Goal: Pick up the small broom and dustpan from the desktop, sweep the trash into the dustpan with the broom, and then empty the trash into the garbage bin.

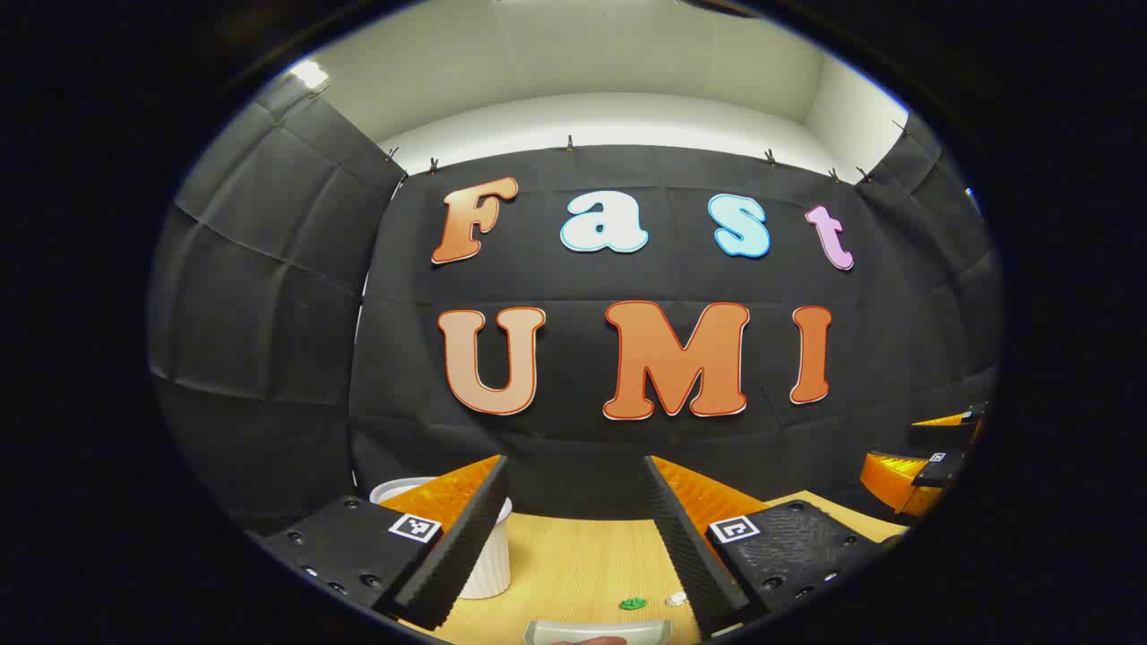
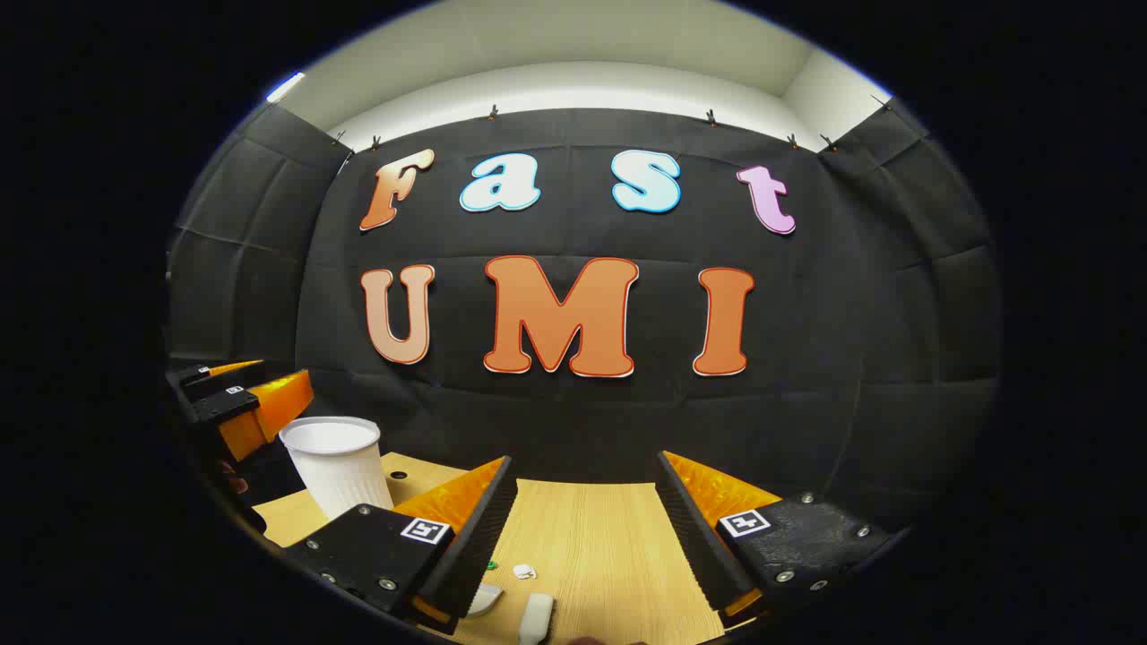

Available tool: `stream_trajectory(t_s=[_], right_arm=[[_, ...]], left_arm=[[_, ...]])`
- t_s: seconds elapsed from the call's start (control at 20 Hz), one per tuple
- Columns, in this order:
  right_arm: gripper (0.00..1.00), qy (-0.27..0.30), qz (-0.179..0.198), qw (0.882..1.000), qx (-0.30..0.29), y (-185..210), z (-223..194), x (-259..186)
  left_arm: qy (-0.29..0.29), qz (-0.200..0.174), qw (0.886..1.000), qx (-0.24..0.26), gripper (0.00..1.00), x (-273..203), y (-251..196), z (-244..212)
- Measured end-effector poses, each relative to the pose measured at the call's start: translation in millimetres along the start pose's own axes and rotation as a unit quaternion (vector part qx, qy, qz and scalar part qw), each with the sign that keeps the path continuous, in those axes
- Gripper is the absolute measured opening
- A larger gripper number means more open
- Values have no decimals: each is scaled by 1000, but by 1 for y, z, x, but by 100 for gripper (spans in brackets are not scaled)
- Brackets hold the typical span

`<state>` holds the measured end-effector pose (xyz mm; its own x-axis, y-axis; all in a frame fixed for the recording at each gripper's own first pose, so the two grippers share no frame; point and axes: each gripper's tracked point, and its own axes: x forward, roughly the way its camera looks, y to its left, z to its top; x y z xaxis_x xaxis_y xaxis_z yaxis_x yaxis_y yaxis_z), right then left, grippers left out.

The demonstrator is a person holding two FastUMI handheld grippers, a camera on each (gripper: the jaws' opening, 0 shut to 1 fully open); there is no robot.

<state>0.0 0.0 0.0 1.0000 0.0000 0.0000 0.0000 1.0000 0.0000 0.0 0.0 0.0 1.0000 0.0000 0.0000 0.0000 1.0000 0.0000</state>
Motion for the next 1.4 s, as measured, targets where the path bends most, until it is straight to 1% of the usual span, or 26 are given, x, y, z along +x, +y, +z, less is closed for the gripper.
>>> stream_trajectory(t_s=[0.1, 0.3, 0.5, 0.95, 1.4], right_arm=[[94, -5, 3, 1000, 5, 1, 1, 0], [93, -7, 2, 1000, 18, 3, 1, 2], [93, -15, -1, 1000, 9, 3, 4, -1], [93, -8, -13, 1000, 6, -6, 0, -10], [93, -5, -8, 1000, 6, -8, -1, -13]], left_arm=[[5, -3, 1000, -9, 93, -1, -7, -3], [15, -12, 1000, 0, 93, 3, -20, -11], [21, -21, 1000, 7, 93, 2, -29, -15], [27, -26, 999, 3, 93, -5, -38, -19], [36, -28, 999, 8, 93, -10, -44, -20]])
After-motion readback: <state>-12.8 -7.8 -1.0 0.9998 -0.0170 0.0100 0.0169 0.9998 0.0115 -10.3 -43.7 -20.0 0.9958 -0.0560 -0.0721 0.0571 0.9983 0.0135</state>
